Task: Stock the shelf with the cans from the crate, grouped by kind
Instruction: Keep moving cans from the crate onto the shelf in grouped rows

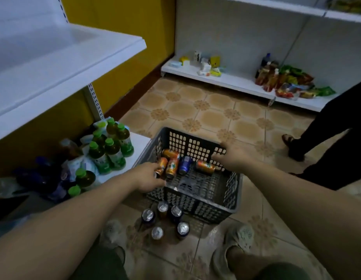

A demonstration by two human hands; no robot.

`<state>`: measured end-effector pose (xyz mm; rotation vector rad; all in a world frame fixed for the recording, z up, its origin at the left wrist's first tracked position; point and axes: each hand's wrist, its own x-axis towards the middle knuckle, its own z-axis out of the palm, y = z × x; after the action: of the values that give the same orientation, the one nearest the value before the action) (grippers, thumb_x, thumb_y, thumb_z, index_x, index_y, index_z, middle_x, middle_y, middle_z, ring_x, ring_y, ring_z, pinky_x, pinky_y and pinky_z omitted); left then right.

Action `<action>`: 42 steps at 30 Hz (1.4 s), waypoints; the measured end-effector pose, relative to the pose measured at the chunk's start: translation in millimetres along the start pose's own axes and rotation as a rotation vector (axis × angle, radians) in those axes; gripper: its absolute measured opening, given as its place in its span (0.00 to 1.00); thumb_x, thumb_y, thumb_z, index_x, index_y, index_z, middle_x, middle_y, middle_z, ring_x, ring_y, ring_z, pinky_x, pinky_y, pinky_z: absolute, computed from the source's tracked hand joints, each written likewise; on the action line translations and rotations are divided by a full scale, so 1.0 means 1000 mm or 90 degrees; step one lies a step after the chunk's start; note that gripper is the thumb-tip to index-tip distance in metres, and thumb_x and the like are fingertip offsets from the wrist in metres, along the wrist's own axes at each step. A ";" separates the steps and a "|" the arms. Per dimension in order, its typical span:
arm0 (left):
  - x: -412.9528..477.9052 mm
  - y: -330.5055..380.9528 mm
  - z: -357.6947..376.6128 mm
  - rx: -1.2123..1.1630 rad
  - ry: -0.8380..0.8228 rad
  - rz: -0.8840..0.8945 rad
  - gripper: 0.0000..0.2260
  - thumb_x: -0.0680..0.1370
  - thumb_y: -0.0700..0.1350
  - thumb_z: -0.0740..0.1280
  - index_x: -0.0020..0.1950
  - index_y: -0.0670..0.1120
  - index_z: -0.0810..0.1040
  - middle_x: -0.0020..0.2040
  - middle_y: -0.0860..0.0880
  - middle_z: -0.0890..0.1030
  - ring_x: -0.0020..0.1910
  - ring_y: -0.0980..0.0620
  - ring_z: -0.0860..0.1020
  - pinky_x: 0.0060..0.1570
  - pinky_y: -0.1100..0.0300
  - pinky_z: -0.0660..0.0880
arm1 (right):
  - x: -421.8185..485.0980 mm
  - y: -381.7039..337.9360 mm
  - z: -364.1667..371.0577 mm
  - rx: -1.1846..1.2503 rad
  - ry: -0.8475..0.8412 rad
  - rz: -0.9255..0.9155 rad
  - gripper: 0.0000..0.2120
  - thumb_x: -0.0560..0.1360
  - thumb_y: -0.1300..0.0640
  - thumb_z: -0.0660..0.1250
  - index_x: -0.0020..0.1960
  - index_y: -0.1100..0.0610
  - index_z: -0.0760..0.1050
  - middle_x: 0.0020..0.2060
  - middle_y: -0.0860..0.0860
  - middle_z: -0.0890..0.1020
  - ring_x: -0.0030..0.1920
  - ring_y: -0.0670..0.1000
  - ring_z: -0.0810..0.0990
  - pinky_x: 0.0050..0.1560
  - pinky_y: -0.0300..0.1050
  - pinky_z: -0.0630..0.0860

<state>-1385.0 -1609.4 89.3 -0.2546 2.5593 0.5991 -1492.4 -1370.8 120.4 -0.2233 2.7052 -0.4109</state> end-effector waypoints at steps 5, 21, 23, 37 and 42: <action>0.085 -0.021 0.026 -0.032 -0.035 -0.041 0.34 0.73 0.60 0.68 0.75 0.47 0.63 0.74 0.44 0.64 0.68 0.44 0.68 0.61 0.55 0.68 | 0.086 0.010 0.049 0.004 -0.082 0.014 0.35 0.77 0.40 0.63 0.77 0.55 0.56 0.73 0.55 0.67 0.69 0.57 0.70 0.63 0.49 0.70; 0.311 -0.105 0.122 -0.155 -0.091 -0.120 0.34 0.70 0.57 0.71 0.73 0.50 0.65 0.70 0.48 0.70 0.64 0.46 0.72 0.62 0.53 0.71 | 0.307 0.018 0.247 0.073 -0.235 0.035 0.31 0.76 0.43 0.66 0.73 0.57 0.63 0.65 0.57 0.74 0.60 0.57 0.75 0.55 0.46 0.71; 0.328 -0.111 0.128 -0.170 -0.103 -0.131 0.34 0.72 0.56 0.71 0.74 0.50 0.63 0.70 0.47 0.69 0.63 0.45 0.72 0.59 0.56 0.70 | 0.322 0.013 0.263 0.083 -0.248 0.046 0.32 0.77 0.45 0.66 0.74 0.58 0.59 0.67 0.59 0.71 0.64 0.58 0.72 0.56 0.44 0.68; 0.401 -0.144 0.164 -0.148 -0.146 -0.164 0.32 0.75 0.56 0.68 0.75 0.47 0.62 0.73 0.45 0.64 0.68 0.43 0.67 0.65 0.52 0.68 | 0.415 -0.031 0.366 0.051 -0.182 0.127 0.48 0.69 0.41 0.73 0.75 0.58 0.50 0.68 0.60 0.67 0.69 0.62 0.66 0.66 0.56 0.69; 0.398 -0.148 0.165 -0.160 -0.151 -0.168 0.31 0.75 0.55 0.68 0.75 0.48 0.62 0.71 0.45 0.66 0.67 0.43 0.69 0.64 0.51 0.69 | 0.395 -0.029 0.371 0.155 -0.223 0.108 0.42 0.67 0.51 0.77 0.71 0.54 0.54 0.67 0.58 0.63 0.65 0.64 0.69 0.59 0.56 0.74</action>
<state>-1614.9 -1691.5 -295.5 -0.5623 2.1766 0.7956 -1699.1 -1575.9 -338.1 0.0048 2.2857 -0.5836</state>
